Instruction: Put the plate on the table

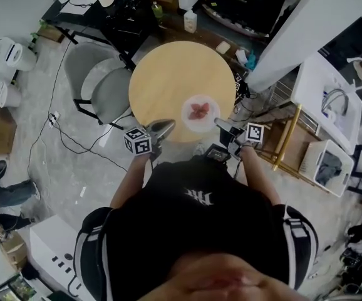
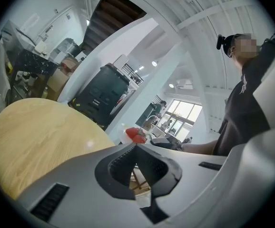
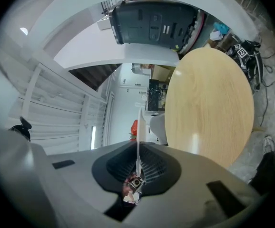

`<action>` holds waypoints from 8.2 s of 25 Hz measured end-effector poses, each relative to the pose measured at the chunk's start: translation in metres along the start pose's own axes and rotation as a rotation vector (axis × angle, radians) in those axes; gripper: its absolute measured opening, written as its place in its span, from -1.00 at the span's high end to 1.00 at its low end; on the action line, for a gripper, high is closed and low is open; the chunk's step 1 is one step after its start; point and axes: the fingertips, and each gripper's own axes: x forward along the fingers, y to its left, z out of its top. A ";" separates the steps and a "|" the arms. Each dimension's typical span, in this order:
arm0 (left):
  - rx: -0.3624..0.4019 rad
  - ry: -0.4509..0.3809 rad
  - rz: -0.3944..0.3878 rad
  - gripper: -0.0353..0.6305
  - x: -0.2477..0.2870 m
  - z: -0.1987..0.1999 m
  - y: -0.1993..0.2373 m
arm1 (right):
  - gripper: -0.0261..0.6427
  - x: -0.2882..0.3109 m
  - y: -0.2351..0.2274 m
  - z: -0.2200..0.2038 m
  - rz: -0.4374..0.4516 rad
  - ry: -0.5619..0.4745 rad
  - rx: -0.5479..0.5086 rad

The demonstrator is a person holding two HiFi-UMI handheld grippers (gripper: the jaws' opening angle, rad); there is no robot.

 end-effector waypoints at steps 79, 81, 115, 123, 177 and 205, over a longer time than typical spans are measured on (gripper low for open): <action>-0.124 0.040 0.029 0.89 0.015 -0.007 0.187 | 0.87 0.151 -0.158 0.061 -0.179 0.010 0.085; -0.122 0.044 0.028 0.89 0.016 -0.008 0.186 | 0.87 0.151 -0.159 0.060 -0.184 0.009 0.086; -0.136 0.074 -0.033 0.89 0.025 -0.030 0.166 | 0.74 0.143 -0.177 0.067 -0.640 0.161 -0.439; -0.136 0.079 -0.033 0.89 0.023 -0.033 0.166 | 0.71 0.144 -0.181 0.069 -0.708 0.209 -0.569; -0.122 0.046 0.018 0.89 -0.002 -0.017 0.151 | 0.61 0.162 -0.152 0.068 -0.755 0.353 -0.956; 0.154 -0.157 -0.139 0.89 -0.030 0.097 -0.091 | 0.93 0.013 0.128 0.031 -0.161 0.059 -1.157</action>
